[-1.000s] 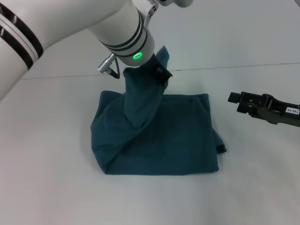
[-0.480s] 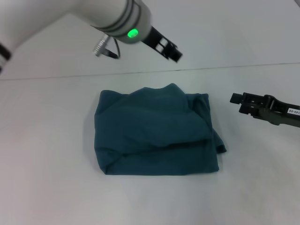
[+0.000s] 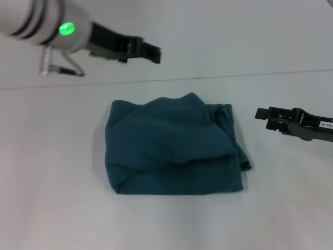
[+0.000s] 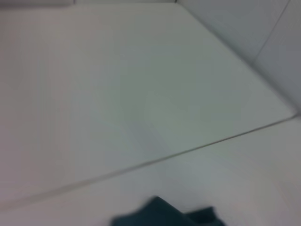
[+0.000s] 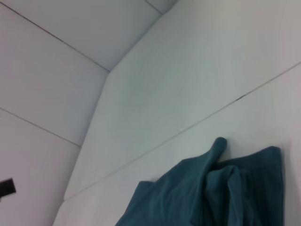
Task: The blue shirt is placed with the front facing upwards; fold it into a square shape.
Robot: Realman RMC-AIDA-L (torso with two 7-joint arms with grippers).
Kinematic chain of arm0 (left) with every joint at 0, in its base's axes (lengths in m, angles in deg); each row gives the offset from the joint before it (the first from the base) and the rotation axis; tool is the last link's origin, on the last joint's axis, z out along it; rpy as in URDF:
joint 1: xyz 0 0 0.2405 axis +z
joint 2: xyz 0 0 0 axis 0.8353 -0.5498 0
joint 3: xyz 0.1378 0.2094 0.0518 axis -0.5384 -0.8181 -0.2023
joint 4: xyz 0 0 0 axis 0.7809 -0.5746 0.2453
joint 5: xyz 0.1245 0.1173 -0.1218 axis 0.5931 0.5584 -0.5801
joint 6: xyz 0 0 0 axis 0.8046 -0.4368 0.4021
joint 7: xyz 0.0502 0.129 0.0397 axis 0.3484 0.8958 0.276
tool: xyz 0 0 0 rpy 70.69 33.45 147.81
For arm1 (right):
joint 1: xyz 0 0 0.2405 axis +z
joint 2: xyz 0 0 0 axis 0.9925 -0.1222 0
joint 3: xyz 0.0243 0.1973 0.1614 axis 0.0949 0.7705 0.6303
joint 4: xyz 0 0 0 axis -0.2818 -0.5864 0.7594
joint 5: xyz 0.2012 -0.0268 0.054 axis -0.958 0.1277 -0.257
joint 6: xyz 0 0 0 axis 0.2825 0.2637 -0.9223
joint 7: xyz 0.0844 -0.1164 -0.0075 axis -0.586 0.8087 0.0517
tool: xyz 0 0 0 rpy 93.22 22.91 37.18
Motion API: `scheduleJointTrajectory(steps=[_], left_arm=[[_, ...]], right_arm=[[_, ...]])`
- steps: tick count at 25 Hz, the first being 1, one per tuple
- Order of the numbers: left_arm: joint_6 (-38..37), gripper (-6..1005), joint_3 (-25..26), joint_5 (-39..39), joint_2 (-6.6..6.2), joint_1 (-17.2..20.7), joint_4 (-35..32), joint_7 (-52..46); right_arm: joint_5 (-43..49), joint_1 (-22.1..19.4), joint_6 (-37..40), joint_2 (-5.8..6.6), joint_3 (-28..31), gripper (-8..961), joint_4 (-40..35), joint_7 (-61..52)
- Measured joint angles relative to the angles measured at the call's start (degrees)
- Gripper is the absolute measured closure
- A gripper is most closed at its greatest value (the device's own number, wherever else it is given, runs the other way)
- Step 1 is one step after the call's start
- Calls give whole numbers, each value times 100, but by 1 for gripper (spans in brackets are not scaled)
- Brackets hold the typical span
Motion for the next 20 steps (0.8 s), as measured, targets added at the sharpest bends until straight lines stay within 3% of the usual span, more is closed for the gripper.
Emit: scheduleJointTrajectory(steps=[2, 8, 10, 16, 20], left_arm=[[-255, 170, 600, -706, -64, 219, 161, 164], [-1133, 185, 1892, -2723, -573, 870, 1566, 770], [-1487, 185, 2396, -3065, -661, 1092, 2062, 1086], [-2428, 185, 3468, -3150, -575, 1934, 2267, 1705], [-2699, 185, 3564, -3093, -538, 2220, 2227, 1836]], right_arm=[[11, 14, 12, 69, -135, 250, 0, -79], [11, 42, 81, 183, -434, 250, -26, -190], [11, 56, 119, 186, -521, 250, -57, -190], [27, 248, 224, 295, -1078, 254, -79, -315], [621, 744, 304, 405, -1483, 264, -111, -1005]])
